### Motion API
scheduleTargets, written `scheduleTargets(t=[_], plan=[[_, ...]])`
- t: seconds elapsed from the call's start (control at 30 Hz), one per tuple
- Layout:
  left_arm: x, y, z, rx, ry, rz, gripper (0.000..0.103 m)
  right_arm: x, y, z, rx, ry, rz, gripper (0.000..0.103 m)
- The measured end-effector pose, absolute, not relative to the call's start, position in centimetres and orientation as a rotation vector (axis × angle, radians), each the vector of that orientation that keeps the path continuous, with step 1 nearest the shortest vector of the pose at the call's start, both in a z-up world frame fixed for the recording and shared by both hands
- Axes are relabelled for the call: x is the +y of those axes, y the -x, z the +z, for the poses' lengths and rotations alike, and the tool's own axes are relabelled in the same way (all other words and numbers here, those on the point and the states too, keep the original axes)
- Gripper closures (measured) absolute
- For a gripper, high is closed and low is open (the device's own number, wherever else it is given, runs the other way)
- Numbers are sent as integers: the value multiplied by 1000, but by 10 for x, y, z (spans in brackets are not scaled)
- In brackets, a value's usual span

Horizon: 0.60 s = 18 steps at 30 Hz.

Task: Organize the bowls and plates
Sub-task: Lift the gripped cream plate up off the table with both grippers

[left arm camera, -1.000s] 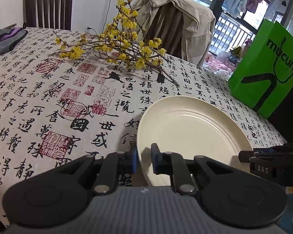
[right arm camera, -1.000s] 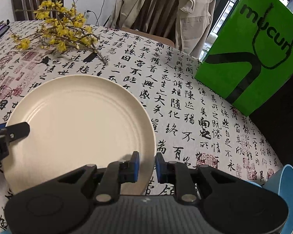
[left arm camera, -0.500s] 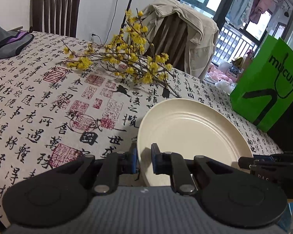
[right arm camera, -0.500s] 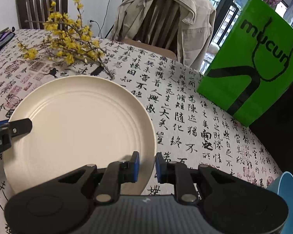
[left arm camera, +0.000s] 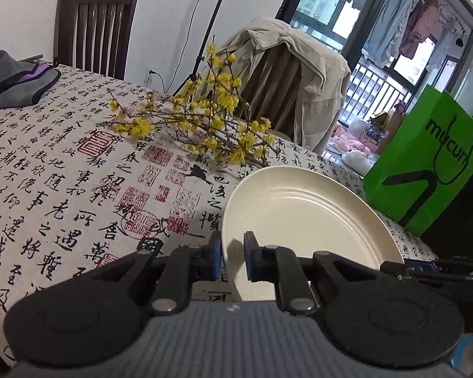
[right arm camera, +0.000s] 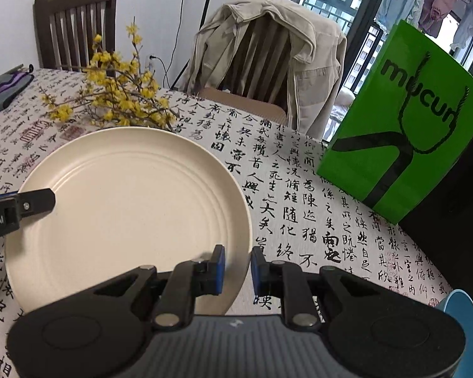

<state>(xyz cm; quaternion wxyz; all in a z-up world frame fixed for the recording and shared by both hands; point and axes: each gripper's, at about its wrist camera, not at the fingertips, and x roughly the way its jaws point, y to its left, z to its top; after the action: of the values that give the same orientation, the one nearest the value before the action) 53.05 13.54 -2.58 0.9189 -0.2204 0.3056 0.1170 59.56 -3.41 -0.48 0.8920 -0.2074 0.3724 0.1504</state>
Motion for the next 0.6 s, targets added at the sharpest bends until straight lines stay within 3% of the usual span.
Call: scheduleTargets(t=[0.6], plan=[[134, -511, 7, 526, 445, 207, 89, -47, -569, 24, 686, 372, 315, 86]])
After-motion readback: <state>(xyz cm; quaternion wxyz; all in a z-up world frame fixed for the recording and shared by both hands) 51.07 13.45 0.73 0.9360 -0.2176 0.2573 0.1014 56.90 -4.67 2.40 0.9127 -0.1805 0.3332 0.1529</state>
